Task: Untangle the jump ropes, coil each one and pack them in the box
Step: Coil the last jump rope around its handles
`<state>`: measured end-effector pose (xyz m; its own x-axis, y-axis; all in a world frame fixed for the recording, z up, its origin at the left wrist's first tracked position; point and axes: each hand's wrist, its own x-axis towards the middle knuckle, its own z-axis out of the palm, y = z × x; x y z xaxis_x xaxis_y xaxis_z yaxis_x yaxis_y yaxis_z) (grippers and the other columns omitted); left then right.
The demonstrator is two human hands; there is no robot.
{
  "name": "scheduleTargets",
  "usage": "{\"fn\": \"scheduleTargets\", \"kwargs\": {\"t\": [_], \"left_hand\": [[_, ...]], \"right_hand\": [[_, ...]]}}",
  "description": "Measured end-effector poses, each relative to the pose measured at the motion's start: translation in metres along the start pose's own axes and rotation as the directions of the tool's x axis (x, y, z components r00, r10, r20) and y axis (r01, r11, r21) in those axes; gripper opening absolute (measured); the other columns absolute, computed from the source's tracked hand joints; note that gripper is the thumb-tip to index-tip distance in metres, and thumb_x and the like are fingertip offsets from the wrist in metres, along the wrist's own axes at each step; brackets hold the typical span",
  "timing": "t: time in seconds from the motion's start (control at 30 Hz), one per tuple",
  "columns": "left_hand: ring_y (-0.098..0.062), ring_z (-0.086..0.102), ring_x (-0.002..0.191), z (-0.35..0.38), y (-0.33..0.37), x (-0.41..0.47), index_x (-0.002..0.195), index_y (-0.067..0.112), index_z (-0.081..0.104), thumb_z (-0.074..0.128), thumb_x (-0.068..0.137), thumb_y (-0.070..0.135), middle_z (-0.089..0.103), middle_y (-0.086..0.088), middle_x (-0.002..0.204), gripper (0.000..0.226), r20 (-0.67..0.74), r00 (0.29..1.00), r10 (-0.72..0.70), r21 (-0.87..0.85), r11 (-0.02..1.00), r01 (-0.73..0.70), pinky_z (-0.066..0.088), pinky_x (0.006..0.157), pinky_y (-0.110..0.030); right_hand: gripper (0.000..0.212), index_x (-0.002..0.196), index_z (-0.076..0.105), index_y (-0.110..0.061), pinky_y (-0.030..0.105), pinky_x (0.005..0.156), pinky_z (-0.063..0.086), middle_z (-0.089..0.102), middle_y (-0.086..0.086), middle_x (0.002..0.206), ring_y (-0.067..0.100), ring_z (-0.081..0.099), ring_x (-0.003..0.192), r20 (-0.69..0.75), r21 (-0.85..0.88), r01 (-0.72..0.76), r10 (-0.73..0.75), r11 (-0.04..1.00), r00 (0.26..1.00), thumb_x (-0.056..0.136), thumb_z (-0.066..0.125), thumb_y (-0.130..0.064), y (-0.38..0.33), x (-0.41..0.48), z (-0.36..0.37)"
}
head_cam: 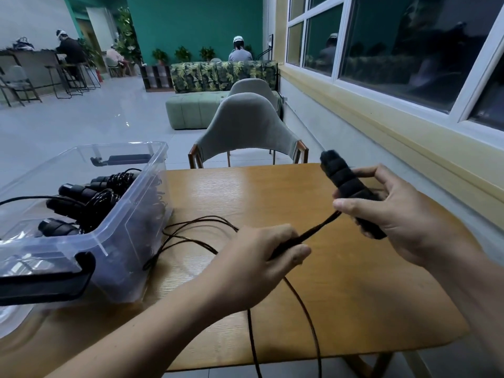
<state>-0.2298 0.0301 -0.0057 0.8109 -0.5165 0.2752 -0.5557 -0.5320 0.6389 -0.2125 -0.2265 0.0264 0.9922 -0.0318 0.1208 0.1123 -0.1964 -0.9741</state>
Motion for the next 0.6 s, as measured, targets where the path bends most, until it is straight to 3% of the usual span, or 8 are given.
{"fn": "scheduleTargets", "kwargs": {"t": [0.17, 0.23, 0.33, 0.4, 0.47, 0.6], "left_hand": [[-0.013, 0.053, 0.057, -0.019, 0.004, -0.005, 0.091, 0.026, 0.074, 0.069, 0.101, 0.041, 0.063, 0.001, 0.067, 0.019, -0.095, 0.992, 0.084, -0.116, 0.989, -0.095, 0.039, 0.052, -0.032], [-0.015, 0.052, 0.057, -0.025, 0.003, -0.006, 0.090, 0.025, 0.076, 0.071, 0.099, 0.039, 0.063, -0.001, 0.067, 0.017, -0.158, 0.984, 0.081, -0.143, 0.984, -0.104, 0.039, 0.053, -0.034], [-0.005, 0.054, 0.057, -0.029, 0.002, -0.005, 0.090, 0.028, 0.077, 0.073, 0.098, 0.038, 0.065, 0.010, 0.066, 0.013, -0.208, 0.975, 0.075, -0.137, 0.985, -0.104, 0.040, 0.053, -0.026], [-0.012, 0.064, 0.065, -0.028, 0.000, -0.002, 0.091, 0.028, 0.077, 0.073, 0.097, 0.038, 0.072, 0.009, 0.074, 0.012, -0.206, 0.976, 0.074, -0.119, 0.988, -0.100, 0.049, 0.058, -0.032], [-0.017, 0.067, 0.069, -0.028, -0.002, 0.000, 0.090, 0.029, 0.077, 0.074, 0.095, 0.041, 0.074, 0.005, 0.077, 0.013, -0.201, 0.977, 0.071, -0.127, 0.987, -0.098, 0.051, 0.062, -0.041], [-0.005, 0.048, 0.057, -0.029, -0.010, 0.003, 0.084, 0.036, 0.075, 0.077, 0.088, 0.047, 0.061, 0.012, 0.064, 0.012, -0.172, 0.984, 0.038, -0.171, 0.983, -0.068, 0.040, 0.054, -0.031]], "right_hand": [[0.061, 0.118, 0.067, -0.051, 0.035, 0.065, 0.058, 0.080, 0.007, 0.103, 0.027, 0.075, 0.079, 0.203, -0.294, -0.071, 0.135, 0.953, 0.970, 0.066, 0.097, -0.037, 0.004, -0.004, -0.002], [0.064, 0.120, 0.068, -0.050, 0.040, 0.068, 0.059, 0.078, 0.010, 0.102, 0.025, 0.073, 0.078, 0.306, -0.344, -0.084, 0.196, 0.935, 0.932, 0.066, 0.101, -0.041, 0.006, -0.006, 0.000], [0.065, 0.122, 0.067, -0.050, 0.049, 0.087, 0.064, 0.077, 0.006, 0.110, 0.027, 0.076, 0.096, 0.433, -0.407, -0.053, 0.244, 0.912, 0.868, 0.068, 0.101, -0.040, 0.012, -0.009, 0.008], [0.065, 0.121, 0.066, -0.051, 0.045, 0.090, 0.063, 0.078, 0.001, 0.108, 0.021, 0.075, 0.096, 0.496, -0.464, -0.010, 0.269, 0.886, 0.826, 0.068, 0.101, -0.041, 0.013, -0.014, 0.020], [0.067, 0.122, 0.065, -0.050, 0.052, 0.090, 0.062, 0.078, 0.000, 0.109, 0.027, 0.075, 0.098, 0.558, -0.497, 0.038, 0.286, 0.867, 0.779, 0.067, 0.102, -0.042, 0.014, -0.018, 0.034], [0.064, 0.122, 0.063, -0.053, 0.046, 0.099, 0.059, 0.075, -0.004, 0.118, 0.023, 0.073, 0.108, 0.668, -0.479, 0.079, 0.304, 0.874, 0.679, 0.071, 0.100, -0.039, 0.005, -0.029, 0.046]]}}
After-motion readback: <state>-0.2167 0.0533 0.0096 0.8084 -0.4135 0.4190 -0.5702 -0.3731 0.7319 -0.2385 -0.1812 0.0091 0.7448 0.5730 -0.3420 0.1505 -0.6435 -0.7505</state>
